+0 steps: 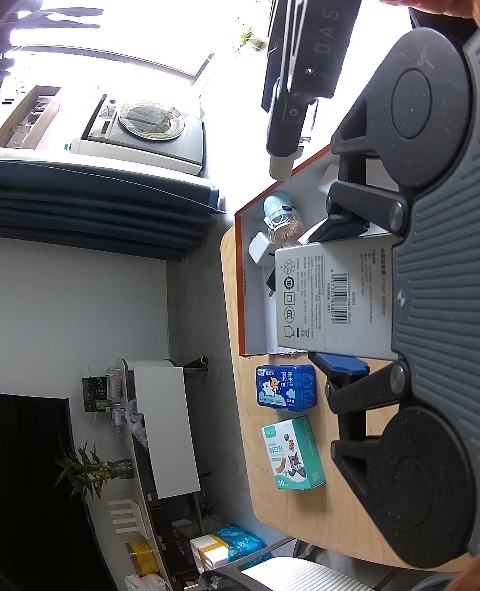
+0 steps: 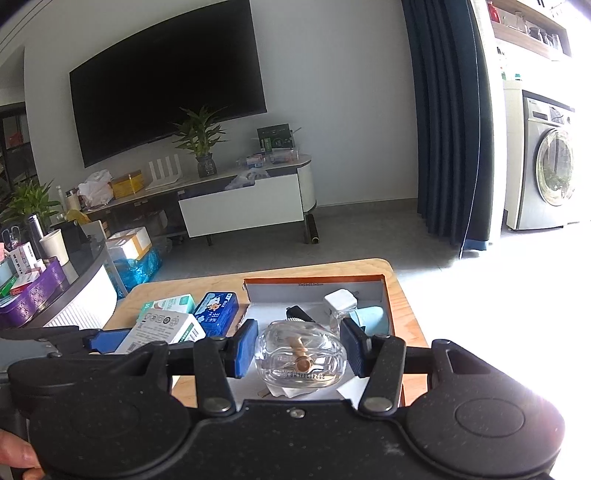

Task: Organize rigid objects
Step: 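Carry the white box with the left gripper while the right carries the glass bottle over the cardboard box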

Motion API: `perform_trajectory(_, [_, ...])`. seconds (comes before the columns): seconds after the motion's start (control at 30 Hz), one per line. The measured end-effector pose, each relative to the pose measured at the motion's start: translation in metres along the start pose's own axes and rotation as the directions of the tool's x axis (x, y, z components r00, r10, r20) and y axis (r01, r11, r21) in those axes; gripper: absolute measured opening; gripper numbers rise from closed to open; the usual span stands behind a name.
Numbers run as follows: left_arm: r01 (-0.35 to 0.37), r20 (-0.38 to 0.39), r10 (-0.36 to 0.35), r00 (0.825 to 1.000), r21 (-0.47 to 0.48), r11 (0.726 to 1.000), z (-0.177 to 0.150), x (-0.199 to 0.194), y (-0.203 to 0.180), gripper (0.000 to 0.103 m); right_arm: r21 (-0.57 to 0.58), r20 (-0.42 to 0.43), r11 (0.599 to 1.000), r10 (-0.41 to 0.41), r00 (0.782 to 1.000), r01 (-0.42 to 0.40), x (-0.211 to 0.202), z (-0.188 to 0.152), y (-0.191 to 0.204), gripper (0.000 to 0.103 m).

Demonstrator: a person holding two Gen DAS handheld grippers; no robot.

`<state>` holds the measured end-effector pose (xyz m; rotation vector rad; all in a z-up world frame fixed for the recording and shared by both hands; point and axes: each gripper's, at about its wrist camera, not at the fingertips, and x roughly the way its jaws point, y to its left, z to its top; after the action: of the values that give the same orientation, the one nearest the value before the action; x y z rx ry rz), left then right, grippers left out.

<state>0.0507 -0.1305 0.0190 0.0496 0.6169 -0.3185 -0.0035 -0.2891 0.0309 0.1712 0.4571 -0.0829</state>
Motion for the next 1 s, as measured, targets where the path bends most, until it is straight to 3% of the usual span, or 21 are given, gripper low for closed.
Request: perform_trajectory(1.0, [0.013, -0.045, -0.013, 0.999, 0.001, 1.000, 0.012, 0.028, -0.001, 0.059, 0.006, -0.013, 1.000, -0.020, 1.000, 0.020, 0.018, -0.001, -0.005, 0.060])
